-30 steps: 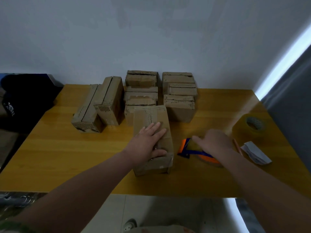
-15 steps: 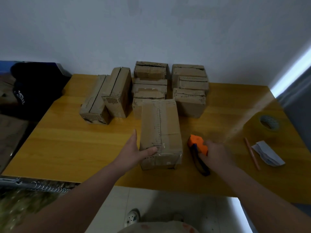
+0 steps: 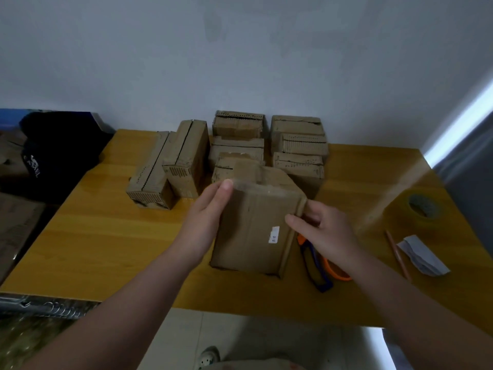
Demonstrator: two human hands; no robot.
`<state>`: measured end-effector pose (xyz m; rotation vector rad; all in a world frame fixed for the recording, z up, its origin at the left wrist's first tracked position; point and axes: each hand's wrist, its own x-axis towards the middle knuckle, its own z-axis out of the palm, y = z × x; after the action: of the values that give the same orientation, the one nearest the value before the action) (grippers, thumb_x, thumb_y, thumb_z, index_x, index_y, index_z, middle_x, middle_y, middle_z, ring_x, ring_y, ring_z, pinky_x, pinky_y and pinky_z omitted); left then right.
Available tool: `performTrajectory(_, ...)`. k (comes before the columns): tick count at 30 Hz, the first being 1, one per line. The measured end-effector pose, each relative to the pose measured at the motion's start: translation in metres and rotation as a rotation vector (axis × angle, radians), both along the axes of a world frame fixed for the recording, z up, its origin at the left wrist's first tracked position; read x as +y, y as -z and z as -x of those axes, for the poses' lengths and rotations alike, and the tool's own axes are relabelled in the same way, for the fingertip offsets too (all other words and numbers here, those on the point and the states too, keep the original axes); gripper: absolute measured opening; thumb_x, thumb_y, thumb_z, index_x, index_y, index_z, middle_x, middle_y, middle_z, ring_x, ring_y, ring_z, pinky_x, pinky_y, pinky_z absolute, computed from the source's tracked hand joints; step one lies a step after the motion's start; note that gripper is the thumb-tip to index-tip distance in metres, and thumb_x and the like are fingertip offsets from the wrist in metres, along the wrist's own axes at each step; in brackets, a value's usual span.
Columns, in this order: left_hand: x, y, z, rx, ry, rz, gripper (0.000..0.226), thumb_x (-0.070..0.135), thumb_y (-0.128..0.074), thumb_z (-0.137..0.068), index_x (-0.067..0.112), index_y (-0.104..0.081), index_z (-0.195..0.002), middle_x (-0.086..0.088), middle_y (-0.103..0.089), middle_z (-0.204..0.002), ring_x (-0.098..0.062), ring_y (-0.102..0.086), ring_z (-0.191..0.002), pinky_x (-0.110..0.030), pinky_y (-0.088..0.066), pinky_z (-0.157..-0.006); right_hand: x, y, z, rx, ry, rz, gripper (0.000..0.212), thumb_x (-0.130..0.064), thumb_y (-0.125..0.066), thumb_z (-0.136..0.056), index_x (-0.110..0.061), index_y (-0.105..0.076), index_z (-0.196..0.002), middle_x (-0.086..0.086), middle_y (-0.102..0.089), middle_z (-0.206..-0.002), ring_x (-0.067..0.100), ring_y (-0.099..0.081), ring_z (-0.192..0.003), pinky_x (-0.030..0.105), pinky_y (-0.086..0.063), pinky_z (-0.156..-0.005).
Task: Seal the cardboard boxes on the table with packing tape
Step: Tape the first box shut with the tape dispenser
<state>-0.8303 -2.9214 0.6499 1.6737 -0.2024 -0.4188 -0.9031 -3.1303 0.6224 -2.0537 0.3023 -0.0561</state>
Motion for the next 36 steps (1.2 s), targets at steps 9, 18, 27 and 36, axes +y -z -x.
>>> performTrajectory(9,0.004,-0.013,-0.004,-0.288,0.029,-0.326,0.058,0.027,-0.06,-0.091,0.028,-0.038,-0.144,0.015,-0.052,-0.116,-0.005,-0.05,-0.107,-0.014,-0.043,-0.078,0.018,-0.015,0.001,-0.059,0.043,0.076,0.029,-0.047,-0.066,-0.084,-0.042,-0.06,-0.112,-0.019,-0.068,-0.096,-0.003,-0.063,-0.09,0.026,-0.055,-0.082)
performTrajectory(18,0.005,-0.034,-0.018,-0.545,-0.134,-0.547,0.044,0.036,-0.05,-0.096,0.02,-0.049,-0.137,0.01,-0.057,-0.112,-0.009,-0.052,-0.101,-0.026,-0.038,-0.081,0.03,-0.039,-0.002,-0.056,0.056,0.018,0.033,-0.055,-0.062,-0.081,-0.024,-0.073,-0.088,-0.013,-0.072,-0.077,0.001,-0.067,-0.07,0.027,-0.057,-0.064)
performTrajectory(27,0.01,-0.035,-0.043,-0.552,-0.127,-0.709,0.03,0.034,-0.042,-0.1,0.018,-0.061,-0.117,0.007,-0.058,-0.086,-0.01,-0.051,-0.077,-0.026,-0.034,-0.06,0.036,-0.05,-0.004,0.016,-0.129,-0.046,0.015,-0.044,-0.065,-0.086,-0.03,-0.068,-0.083,-0.029,-0.064,-0.062,-0.009,-0.062,-0.062,0.005,-0.042,-0.051)
performTrajectory(36,0.016,-0.021,-0.06,-0.507,-0.01,-0.869,0.028,0.031,-0.041,-0.101,0.02,-0.065,-0.093,0.007,-0.058,-0.077,-0.014,-0.055,-0.072,-0.03,-0.04,-0.064,0.044,-0.032,-0.003,0.281,-0.304,-0.024,0.048,-0.057,-0.062,-0.084,-0.011,-0.073,-0.089,0.001,-0.072,-0.08,0.012,-0.068,-0.075,0.03,-0.055,-0.073)
